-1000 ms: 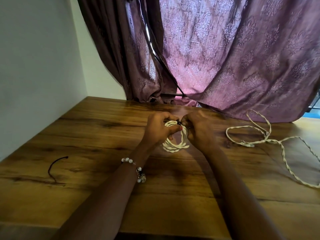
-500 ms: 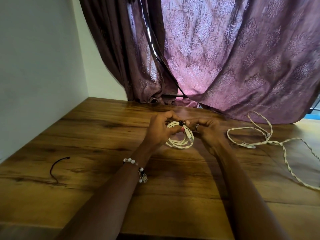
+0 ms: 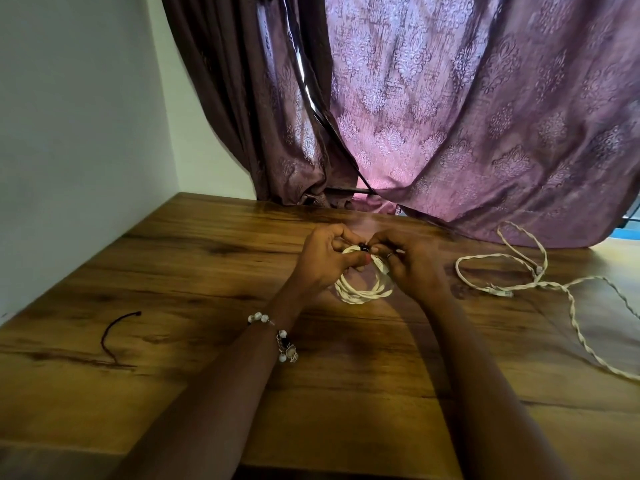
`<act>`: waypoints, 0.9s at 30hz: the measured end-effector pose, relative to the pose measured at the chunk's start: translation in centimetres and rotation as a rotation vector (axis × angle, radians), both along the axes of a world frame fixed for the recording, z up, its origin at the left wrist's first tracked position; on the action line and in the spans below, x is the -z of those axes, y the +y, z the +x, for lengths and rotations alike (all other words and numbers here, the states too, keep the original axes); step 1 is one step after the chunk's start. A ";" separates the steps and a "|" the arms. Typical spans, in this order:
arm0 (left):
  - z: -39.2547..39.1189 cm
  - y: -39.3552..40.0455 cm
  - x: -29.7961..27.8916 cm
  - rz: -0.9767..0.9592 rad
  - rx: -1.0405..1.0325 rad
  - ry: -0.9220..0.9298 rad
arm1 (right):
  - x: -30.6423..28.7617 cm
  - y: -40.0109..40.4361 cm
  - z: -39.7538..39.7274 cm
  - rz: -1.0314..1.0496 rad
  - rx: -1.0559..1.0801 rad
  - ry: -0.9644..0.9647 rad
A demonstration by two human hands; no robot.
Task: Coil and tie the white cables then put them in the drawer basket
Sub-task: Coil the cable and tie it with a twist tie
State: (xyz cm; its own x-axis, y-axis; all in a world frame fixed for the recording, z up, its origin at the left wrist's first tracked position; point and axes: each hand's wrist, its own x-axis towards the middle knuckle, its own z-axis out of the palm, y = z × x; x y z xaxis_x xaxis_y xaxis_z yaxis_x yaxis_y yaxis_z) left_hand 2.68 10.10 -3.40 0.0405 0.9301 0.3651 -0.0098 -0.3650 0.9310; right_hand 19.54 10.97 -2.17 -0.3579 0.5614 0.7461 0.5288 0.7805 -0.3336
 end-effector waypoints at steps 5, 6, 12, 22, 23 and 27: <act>0.1 -0.1 0.0 -0.034 0.017 -0.014 | 0.0 -0.1 -0.1 0.088 0.031 -0.042; 0.0 -0.1 -0.1 -0.038 0.020 -0.014 | 0.0 0.0 0.0 0.084 0.028 -0.031; 0.0 -0.5 -0.3 -0.016 0.005 0.015 | -0.3 0.2 -0.2 0.041 0.025 0.054; 0.2 -0.6 -0.3 0.038 -0.052 0.050 | -0.2 0.2 -1.1 -0.102 0.039 0.210; 0.4 -0.6 -0.4 0.034 -0.053 0.041 | -0.3 0.0 -1.1 -0.196 -0.004 0.294; 0.7 -0.5 -0.8 -0.029 -0.029 -0.077 | -0.7 -0.7 -0.8 -0.581 -0.232 0.600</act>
